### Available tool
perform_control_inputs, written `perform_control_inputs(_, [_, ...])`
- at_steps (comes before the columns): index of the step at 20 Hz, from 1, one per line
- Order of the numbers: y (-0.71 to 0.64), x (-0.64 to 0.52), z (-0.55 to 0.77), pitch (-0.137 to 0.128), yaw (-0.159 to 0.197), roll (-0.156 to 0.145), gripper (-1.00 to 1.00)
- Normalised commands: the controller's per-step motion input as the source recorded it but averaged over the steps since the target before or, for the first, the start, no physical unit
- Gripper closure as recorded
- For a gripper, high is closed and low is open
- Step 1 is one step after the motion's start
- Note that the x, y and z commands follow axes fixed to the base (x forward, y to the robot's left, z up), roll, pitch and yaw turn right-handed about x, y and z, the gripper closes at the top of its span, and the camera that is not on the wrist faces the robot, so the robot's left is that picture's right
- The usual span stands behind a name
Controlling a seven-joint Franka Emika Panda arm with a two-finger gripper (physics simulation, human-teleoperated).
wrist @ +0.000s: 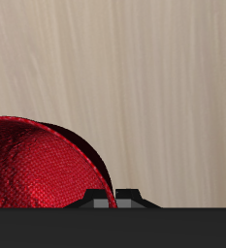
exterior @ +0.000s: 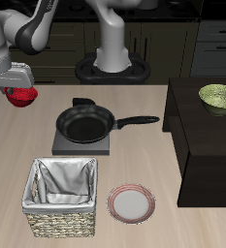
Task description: Place the red bowl in the basket
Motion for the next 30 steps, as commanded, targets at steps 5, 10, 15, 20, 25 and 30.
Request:
perform_control_inputs(5, [0.01,-0.06,0.57,-0.101,-0.008,-0.026,1.00])
perform_control_inputs(10, [0.05,-0.04,0.41,-0.070,0.011,-0.001,1.00])
perform_control_inputs(15, [0.04,0.01,0.39,-0.070,-0.003,-0.021,1.00])
perform_control_inputs(20, [0.17,0.15,0.15,-0.021,0.006,0.014,1.00])
perform_control_inputs(25, [0.26,0.26,0.22,-0.032,0.009,0.019,1.00])
perform_control_inputs(30, [0.31,0.29,0.23,-0.020,0.025,0.024,1.00])
